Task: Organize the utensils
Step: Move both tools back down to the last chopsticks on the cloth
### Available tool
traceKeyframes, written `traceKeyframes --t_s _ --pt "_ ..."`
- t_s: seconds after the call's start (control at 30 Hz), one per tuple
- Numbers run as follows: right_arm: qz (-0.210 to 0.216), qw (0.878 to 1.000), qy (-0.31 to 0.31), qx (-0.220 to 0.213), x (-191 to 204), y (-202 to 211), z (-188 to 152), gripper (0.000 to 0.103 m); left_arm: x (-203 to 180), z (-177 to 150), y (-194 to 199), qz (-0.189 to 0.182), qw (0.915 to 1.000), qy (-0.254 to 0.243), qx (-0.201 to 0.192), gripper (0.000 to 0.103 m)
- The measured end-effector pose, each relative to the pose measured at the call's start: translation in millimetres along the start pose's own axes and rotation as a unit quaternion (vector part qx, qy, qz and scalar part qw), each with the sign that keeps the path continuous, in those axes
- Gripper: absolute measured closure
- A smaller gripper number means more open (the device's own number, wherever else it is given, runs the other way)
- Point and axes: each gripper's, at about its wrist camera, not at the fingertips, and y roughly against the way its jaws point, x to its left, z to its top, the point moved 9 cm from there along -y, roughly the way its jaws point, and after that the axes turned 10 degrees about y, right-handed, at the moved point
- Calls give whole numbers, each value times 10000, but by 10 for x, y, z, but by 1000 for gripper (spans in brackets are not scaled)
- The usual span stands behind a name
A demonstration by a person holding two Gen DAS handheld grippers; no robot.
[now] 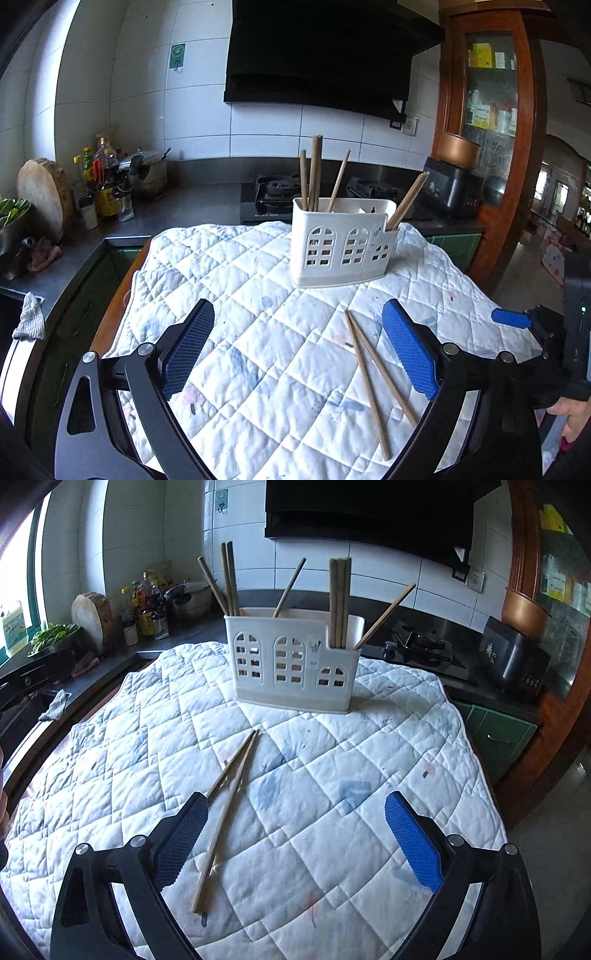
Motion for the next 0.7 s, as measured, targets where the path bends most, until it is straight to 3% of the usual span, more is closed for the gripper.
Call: traceKeyframes --t_s 0.33,0.7 --pt "365 9990 -72 243 417 -124 -313 9 310 -370 41 422 9988 136 219 10" --pt "406 9983 -19 427 611 -298 -418 9 599 -507 35 656 9960 496 360 10"
